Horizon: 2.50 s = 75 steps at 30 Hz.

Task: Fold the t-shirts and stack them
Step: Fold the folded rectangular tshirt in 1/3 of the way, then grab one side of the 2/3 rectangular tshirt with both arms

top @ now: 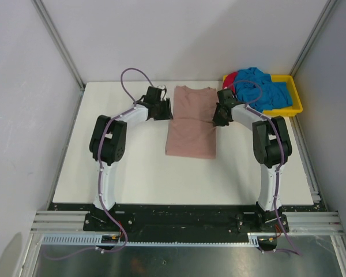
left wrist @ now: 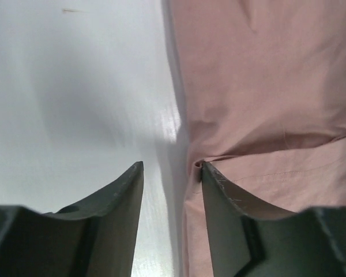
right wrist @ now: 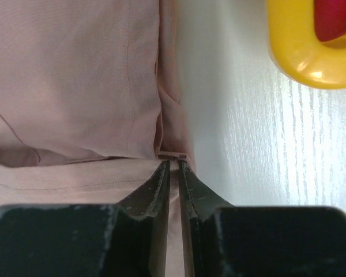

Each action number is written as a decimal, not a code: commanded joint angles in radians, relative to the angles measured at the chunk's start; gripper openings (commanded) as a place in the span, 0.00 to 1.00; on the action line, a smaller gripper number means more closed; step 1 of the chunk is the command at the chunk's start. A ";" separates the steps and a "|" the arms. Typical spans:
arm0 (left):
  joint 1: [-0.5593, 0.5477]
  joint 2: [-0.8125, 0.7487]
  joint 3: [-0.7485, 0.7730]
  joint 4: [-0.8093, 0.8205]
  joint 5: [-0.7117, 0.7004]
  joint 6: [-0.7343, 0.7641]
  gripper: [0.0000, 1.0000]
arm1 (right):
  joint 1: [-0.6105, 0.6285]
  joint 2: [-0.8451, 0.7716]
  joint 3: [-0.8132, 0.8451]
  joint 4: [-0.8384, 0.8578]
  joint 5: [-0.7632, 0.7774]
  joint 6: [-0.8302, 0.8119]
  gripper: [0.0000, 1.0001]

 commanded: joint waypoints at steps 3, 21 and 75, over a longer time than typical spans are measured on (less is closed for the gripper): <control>0.031 -0.172 -0.060 0.025 0.010 -0.012 0.52 | -0.003 -0.127 0.057 -0.061 0.013 -0.026 0.24; -0.011 -0.557 -0.632 0.020 0.136 -0.231 0.45 | 0.036 -0.573 -0.555 0.005 -0.136 0.097 0.32; -0.113 -0.467 -0.658 0.059 0.070 -0.316 0.43 | 0.135 -0.476 -0.683 0.108 -0.102 0.175 0.31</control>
